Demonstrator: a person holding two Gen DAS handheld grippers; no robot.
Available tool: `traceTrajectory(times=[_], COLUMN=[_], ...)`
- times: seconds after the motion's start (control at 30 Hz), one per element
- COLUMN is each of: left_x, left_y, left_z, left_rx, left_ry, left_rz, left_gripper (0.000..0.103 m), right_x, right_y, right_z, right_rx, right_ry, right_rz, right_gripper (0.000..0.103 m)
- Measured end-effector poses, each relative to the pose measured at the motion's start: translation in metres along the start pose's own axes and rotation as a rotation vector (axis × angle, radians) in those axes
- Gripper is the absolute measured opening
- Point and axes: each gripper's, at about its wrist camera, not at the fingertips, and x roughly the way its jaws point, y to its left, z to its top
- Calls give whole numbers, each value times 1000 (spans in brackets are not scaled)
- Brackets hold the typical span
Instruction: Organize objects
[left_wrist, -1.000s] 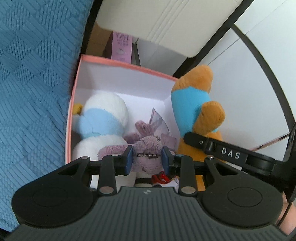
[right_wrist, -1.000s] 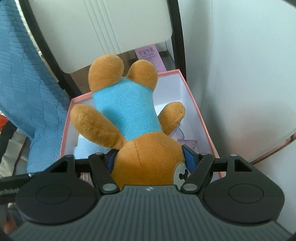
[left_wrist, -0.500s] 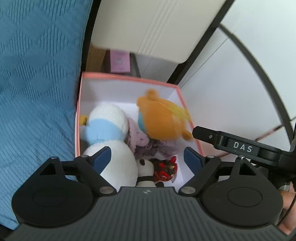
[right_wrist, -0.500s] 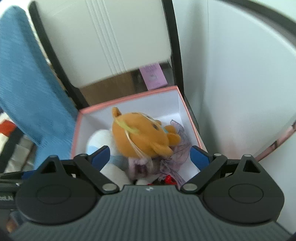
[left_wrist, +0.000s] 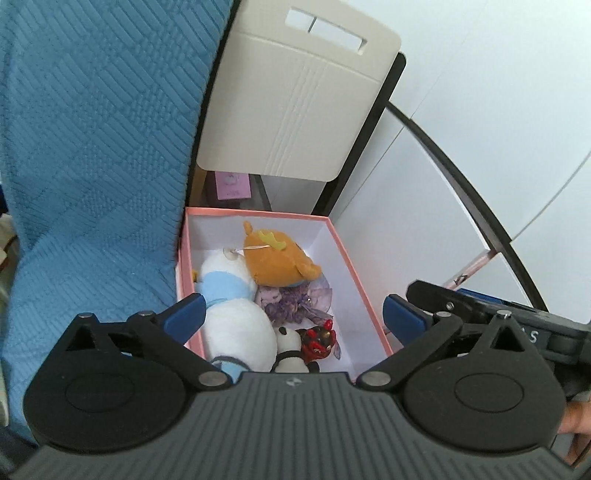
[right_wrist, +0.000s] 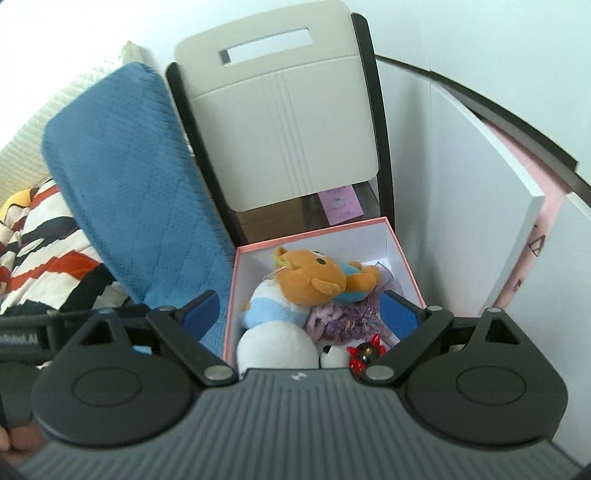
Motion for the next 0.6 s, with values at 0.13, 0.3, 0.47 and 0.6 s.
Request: traceTrajectory(times=[0.13,0.3,0.47,0.6], left_x=[-23,-37,-46,-50], left_y=[4,6,7,5], left_z=[-11,-27,-40,-49], left_rx=[-1,2,4,32], left_ry=[-6,-4,-9,-7], left_rz=[-5,-8,-21,-20], left_gripper=[103,103,103,103], right_x=[-21,-35,-40,-36], right_y=[13,23,26,26], right_z=[-15,-36,-57,-69], right_rx=[15,32,37,52], right_ry=[-7,-13,-8,8], right_rz=[0,-18,-48,-51], right_gripper=[95,95,95,95])
